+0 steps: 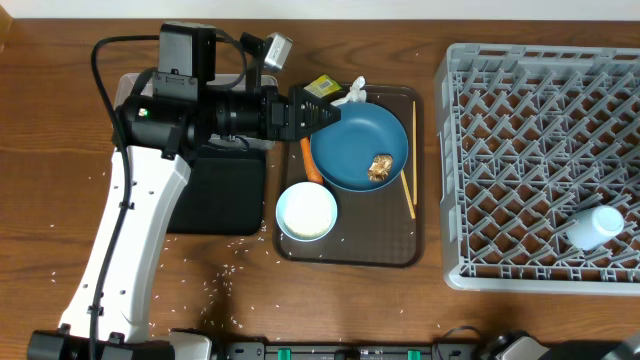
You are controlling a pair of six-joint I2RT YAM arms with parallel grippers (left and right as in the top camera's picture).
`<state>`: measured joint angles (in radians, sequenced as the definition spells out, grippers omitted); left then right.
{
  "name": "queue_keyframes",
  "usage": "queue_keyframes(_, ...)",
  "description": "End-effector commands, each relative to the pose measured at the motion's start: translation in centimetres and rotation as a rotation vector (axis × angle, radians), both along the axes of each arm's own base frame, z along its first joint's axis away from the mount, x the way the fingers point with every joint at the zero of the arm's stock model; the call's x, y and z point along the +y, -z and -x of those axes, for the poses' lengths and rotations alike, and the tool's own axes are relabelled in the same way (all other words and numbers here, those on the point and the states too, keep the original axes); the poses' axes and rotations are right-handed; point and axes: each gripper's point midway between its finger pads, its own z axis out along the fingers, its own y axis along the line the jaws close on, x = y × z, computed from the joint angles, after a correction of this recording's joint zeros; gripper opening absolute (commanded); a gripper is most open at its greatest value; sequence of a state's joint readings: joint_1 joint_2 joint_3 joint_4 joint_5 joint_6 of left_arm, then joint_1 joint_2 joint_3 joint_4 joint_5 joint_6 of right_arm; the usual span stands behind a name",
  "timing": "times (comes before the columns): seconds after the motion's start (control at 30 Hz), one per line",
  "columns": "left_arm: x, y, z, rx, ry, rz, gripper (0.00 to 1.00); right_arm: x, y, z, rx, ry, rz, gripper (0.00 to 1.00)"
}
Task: Sort waste into correct bins and load items into the dishwasher rack
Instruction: 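Place the pink cup into the dish rack with the right gripper, then grasp the blue plate rim with the left gripper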
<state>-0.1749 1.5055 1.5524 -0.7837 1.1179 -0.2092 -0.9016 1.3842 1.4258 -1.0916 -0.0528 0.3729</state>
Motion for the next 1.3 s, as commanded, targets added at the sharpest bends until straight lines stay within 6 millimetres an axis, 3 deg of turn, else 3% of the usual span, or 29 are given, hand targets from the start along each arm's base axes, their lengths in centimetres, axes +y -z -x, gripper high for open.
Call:
queue_keyframes(0.0, 0.1, 0.1, 0.0, -0.003, -0.003, -0.005, 0.86, -2.0, 1.0, 1.0, 0.005, 0.136, -0.032, 0.5)
queue_keyframes(0.1, 0.1, 0.1, 0.0, -0.004, -0.003, -0.005, 0.86, -2.9, 2.8, 0.6, 0.003, 0.141, -0.092, 0.51)
queue_keyframes(0.37, 0.1, 0.2, 0.1, 0.004, -0.003, -0.006, 0.86, -2.9, 8.0, -0.7, 0.028, 0.123, -0.28, 0.54)
queue_keyframes(0.53, 0.1, 0.4, 0.3, 0.021, -0.003, -0.01, 0.86, -3.8, 8.5, -1.2, -0.005, 0.146, -0.291, 0.84)
queue_keyframes(0.6, 0.2, 0.5, 0.2, -0.001, 0.0, -0.022, 0.86, -3.5, 7.6, -2.3, -0.078, 0.117, -0.325, 0.89)
queue_keyframes(0.67, 0.2, 1.1, -0.2, -0.02, -0.018, -0.061, 0.86, -2.7, 6.0, -4.0, -0.179, 0.055, -0.369, 0.88)
queue_keyframes(0.77, 0.5, 2.5, -1.1, -0.039, -0.08, -0.162, 0.86, -0.6, 2.1, -7.1, -0.361, -0.113, -0.413, 0.83)
queue_keyframes(0.9, 2.1, 6.0, -2.5, -0.088, -0.204, -0.432, 0.86, 3.6, -3.9, -9.3, -0.491, -0.333, -0.361, 0.83)
queue_keyframes(1.03, 3.5, 8.9, -2.7, -0.108, -0.289, -0.667, 0.86, 9.0, -8.2, -10.3, -0.522, -0.545, -0.224, 0.85)
queue_keyframes(1.1, 4.0, 10.6, -2.7, -0.106, -0.315, -0.763, 0.86, 11.4, -9.5, -10.5, -0.506, -0.623, -0.151, 0.87)
queue_keyframes(1.27, 3.7, 15.7, -2.4, -0.027, -0.274, -0.878, 0.86, 15.6, -10.4, -10.9, -0.45, -0.72, -0.063, 0.88)
